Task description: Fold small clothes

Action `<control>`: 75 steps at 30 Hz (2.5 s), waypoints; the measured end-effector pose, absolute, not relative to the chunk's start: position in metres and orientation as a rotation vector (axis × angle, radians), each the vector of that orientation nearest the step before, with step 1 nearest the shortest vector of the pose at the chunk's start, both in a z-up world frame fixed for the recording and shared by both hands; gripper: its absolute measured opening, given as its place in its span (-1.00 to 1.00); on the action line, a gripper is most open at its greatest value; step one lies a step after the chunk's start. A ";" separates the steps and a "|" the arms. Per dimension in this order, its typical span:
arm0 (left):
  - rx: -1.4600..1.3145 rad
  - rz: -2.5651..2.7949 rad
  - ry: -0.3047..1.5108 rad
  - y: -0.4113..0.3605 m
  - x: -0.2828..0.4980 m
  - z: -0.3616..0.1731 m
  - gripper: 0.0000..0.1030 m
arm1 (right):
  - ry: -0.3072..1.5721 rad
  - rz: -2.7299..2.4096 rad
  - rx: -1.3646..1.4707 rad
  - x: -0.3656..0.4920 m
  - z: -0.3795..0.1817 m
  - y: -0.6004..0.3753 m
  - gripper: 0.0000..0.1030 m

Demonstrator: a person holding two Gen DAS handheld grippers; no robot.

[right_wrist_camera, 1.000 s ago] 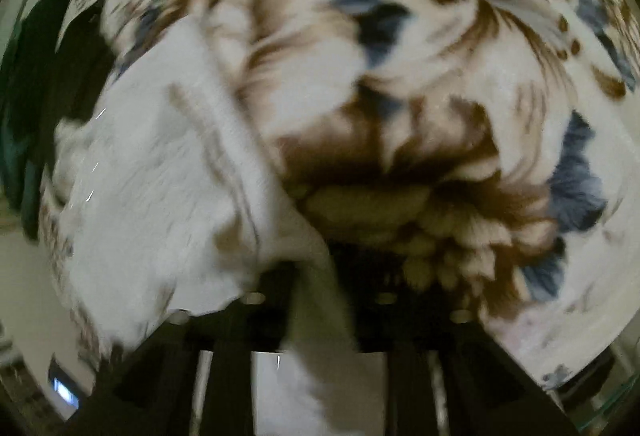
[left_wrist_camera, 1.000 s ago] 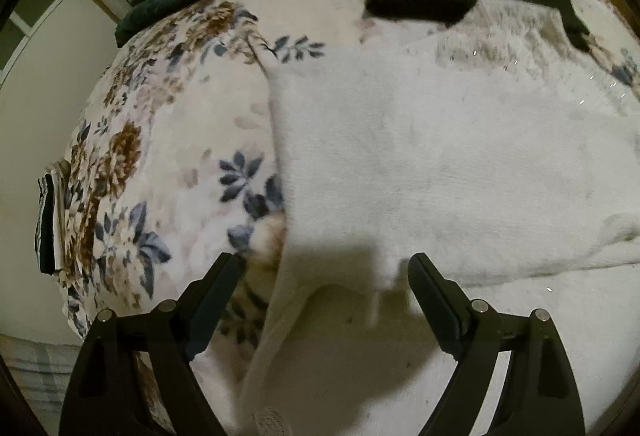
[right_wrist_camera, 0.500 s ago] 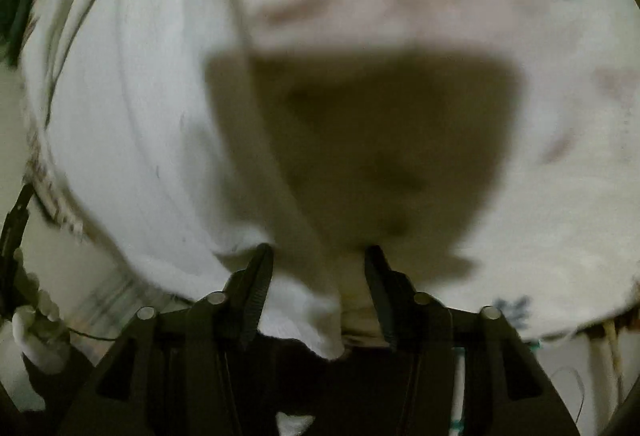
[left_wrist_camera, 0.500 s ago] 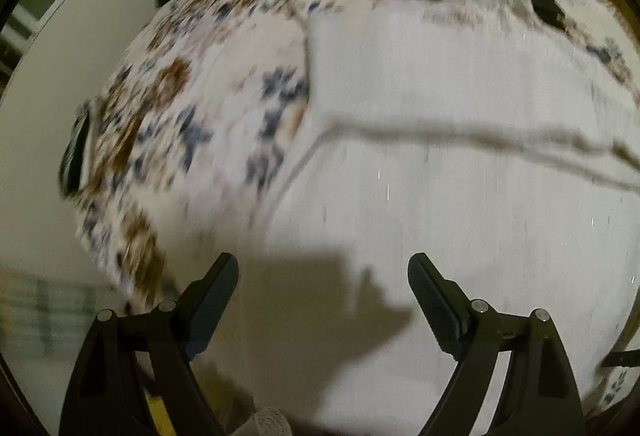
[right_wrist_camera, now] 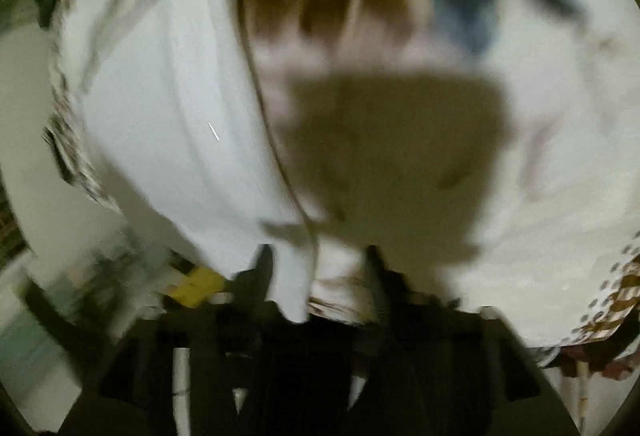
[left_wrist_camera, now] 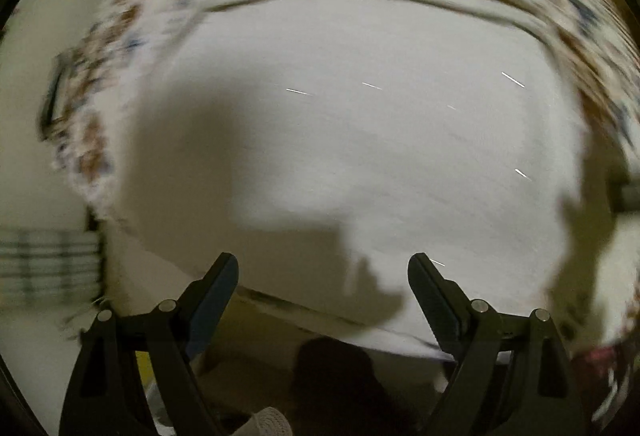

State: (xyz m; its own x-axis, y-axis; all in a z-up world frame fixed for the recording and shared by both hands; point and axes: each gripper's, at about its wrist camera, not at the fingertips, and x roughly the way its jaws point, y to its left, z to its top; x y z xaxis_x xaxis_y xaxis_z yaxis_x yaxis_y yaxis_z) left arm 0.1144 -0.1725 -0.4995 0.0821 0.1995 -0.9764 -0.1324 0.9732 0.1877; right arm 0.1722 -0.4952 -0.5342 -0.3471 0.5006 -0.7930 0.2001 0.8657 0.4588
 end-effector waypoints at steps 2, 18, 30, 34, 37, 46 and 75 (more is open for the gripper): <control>0.056 0.165 1.481 -0.205 0.109 -0.511 0.68 | 1.889 0.335 0.515 0.202 -0.520 -0.521 0.18; 0.122 0.042 1.444 -0.281 0.133 -0.560 -0.94 | 1.717 0.533 0.578 0.448 -0.550 -0.498 0.24; -0.039 0.134 1.331 -0.216 0.134 -0.486 -0.96 | 1.690 0.467 0.930 0.479 -0.583 -0.492 0.26; -0.059 0.147 1.300 -0.214 0.118 -0.478 -0.97 | 1.681 0.396 0.909 0.474 -0.584 -0.507 -0.61; -0.079 0.150 1.277 -0.207 0.109 -0.472 -0.97 | 1.649 0.338 0.775 0.473 -0.568 -0.497 -0.78; -0.262 0.241 1.188 -0.111 0.103 -0.427 -0.97 | 1.551 0.396 0.492 0.476 -0.448 -0.425 -0.81; -0.734 0.305 1.317 0.217 0.082 -0.552 -1.00 | 1.592 0.271 -0.153 0.517 -0.499 0.108 -0.68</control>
State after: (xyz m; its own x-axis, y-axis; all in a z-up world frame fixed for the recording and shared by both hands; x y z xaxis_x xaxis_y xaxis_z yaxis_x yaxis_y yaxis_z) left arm 0.0821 0.2175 -0.5523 0.2524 -0.1970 -0.9473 -0.5933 0.7419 -0.3124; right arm 0.5175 0.1079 -0.4986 -0.0422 0.0697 -0.9967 -0.2645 0.9612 0.0785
